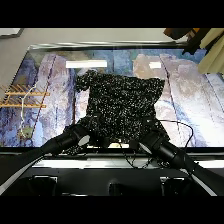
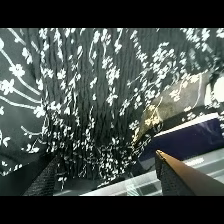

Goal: Fold the clothes and pants, and hang the long-sleeved shirts on hangers.

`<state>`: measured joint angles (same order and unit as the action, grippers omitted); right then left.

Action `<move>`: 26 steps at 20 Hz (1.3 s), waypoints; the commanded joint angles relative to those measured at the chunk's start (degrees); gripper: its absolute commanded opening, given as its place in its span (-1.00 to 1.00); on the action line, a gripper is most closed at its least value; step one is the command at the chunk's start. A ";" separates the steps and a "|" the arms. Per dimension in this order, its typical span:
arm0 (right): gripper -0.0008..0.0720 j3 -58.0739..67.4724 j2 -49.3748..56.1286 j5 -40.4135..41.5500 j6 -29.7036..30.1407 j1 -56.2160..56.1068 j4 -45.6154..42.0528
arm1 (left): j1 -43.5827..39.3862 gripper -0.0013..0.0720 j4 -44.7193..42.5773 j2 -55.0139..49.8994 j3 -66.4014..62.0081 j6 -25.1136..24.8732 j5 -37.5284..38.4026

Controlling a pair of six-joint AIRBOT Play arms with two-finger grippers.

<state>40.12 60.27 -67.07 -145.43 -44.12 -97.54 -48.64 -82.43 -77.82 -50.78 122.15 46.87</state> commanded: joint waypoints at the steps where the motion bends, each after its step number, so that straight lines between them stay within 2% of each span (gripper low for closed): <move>1: -0.87 0.00 -0.04 0.11 0.09 -0.07 -0.02 | -0.02 0.86 -0.13 -0.17 -0.04 0.42 -0.85; 6: -0.87 0.00 -0.04 0.09 0.09 -0.07 -0.02 | -0.02 0.86 -0.07 -0.31 -0.09 0.46 -0.39; 13: -0.87 0.00 -0.04 0.11 0.13 -0.07 -0.04 | 5.18 0.92 -0.42 2.75 -1.81 0.35 10.54; 18: -0.87 0.00 -0.04 0.13 0.11 -0.07 -0.04 | 7.76 0.92 0.79 4.63 -1.57 -5.29 12.13; 21: -0.87 0.00 -0.04 0.15 0.11 -0.07 -0.04 | 5.29 0.92 1.95 4.31 -0.94 -5.38 11.56; 26: -0.87 0.00 -0.02 0.15 0.11 -0.07 -0.02 | 0.13 0.92 3.39 2.45 -1.01 -5.14 4.44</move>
<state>40.12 60.27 -66.92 -145.25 -44.12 -97.60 -46.06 -79.75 -74.50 -51.81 117.16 55.02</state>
